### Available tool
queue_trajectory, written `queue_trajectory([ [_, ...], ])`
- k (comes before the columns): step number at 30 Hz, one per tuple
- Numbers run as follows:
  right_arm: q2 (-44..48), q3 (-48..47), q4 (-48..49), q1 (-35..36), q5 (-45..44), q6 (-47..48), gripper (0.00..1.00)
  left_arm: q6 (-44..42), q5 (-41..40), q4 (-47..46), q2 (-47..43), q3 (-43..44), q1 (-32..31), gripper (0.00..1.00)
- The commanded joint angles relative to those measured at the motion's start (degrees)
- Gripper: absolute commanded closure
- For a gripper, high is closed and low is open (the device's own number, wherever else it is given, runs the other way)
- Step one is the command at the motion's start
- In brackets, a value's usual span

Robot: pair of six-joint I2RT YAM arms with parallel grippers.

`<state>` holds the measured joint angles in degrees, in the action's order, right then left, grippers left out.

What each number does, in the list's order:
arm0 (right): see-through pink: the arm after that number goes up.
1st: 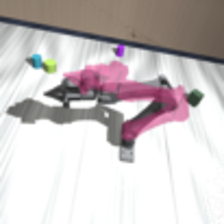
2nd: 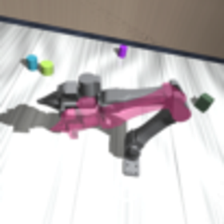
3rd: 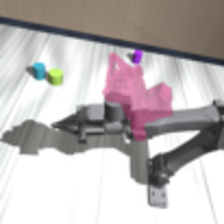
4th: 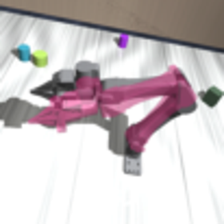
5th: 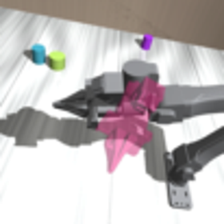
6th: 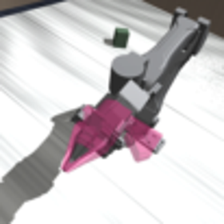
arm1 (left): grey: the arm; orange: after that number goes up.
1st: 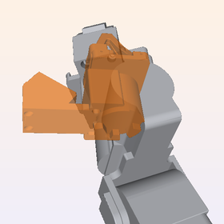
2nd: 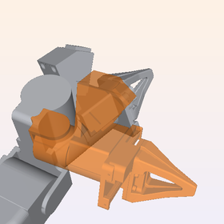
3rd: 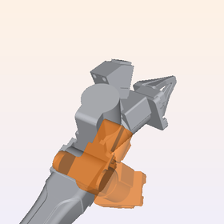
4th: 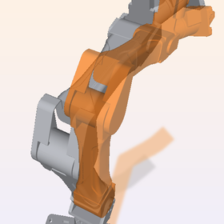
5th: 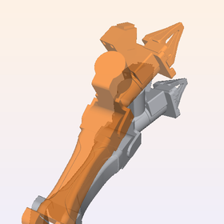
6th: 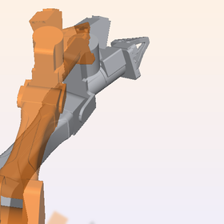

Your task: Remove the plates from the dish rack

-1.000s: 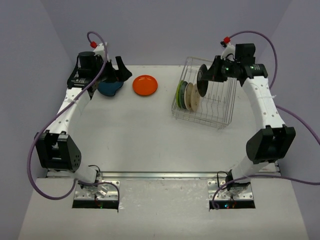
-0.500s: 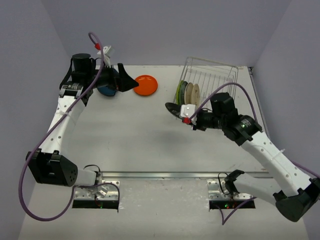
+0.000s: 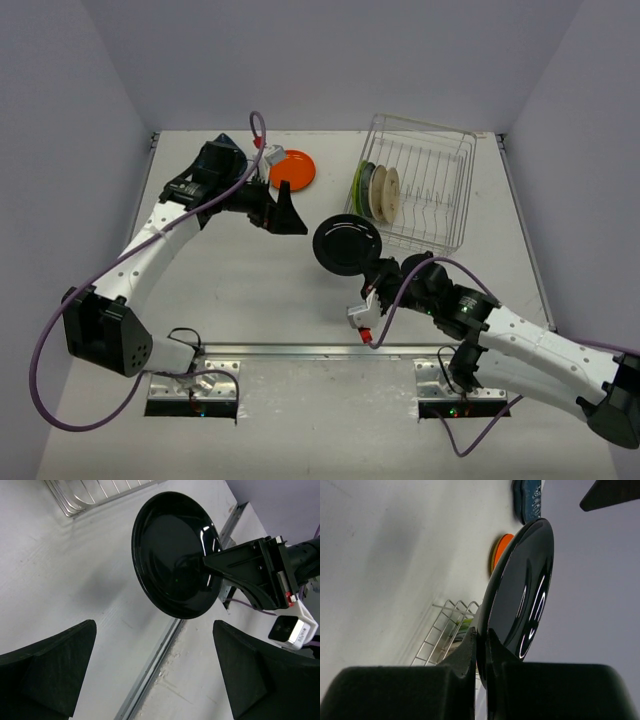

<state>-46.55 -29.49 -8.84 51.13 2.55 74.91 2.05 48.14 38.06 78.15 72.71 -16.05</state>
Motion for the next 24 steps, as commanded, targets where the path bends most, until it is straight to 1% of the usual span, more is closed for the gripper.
queue_trajectory([
  [1,1.51,2.27,12.57,1.32,-1.51,11.25,1.00,-3.03,3.67,0.78,0.99,-0.32,-1.71,0.00],
  [4,1.39,3.89,15.07,1.80,-0.79,13.83,1.00,-3.61,4.06,0.88,1.84,-0.40,-3.32,0.03],
  [6,1.16,4.99,17.55,2.20,0.15,15.30,1.00,-3.78,3.19,0.81,2.41,-0.80,-5.05,0.08],
  [9,0.86,5.89,20.20,2.80,1.18,16.93,1.00,-3.82,1.86,0.63,3.62,-1.33,-6.89,0.11],
  [12,0.93,6.26,21.66,3.49,2.13,17.92,1.00,-3.23,0.56,0.29,4.90,-1.10,-7.71,0.20],
  [13,1.08,6.36,21.90,3.75,2.34,18.06,1.00,-2.84,-0.24,0.05,5.07,-1.01,-7.77,0.30],
  [14,1.18,6.52,22.00,3.87,2.51,18.14,1.00,-2.61,-0.69,-0.42,5.09,-0.92,-7.77,0.36],
  [16,1.87,7.18,22.35,4.00,3.07,18.49,1.00,-2.57,-1.07,-1.05,5.04,-0.82,-7.77,0.53],
  [18,2.62,8.06,22.49,4.07,3.45,18.86,1.00,-2.57,-1.32,-1.43,4.80,-0.87,-7.71,0.66],
  [20,3.77,9.47,22.46,4.11,3.65,19.04,1.00,-1.80,-1.78,-2.23,4.43,-1.16,-7.35,0.87],
  [21,4.13,9.96,22.44,4.15,3.51,18.93,1.00,-0.76,-1.64,-2.50,4.40,-1.24,-6.82,0.95],
  [22,4.26,10.21,22.38,4.15,3.20,18.56,0.99,-0.49,-1.33,-2.62,4.46,-1.17,-5.93,0.99],
  [24,4.54,10.13,21.91,4.15,2.29,17.30,0.70,0.38,1.23,-3.62,4.68,-1.17,-3.56,1.00],
])
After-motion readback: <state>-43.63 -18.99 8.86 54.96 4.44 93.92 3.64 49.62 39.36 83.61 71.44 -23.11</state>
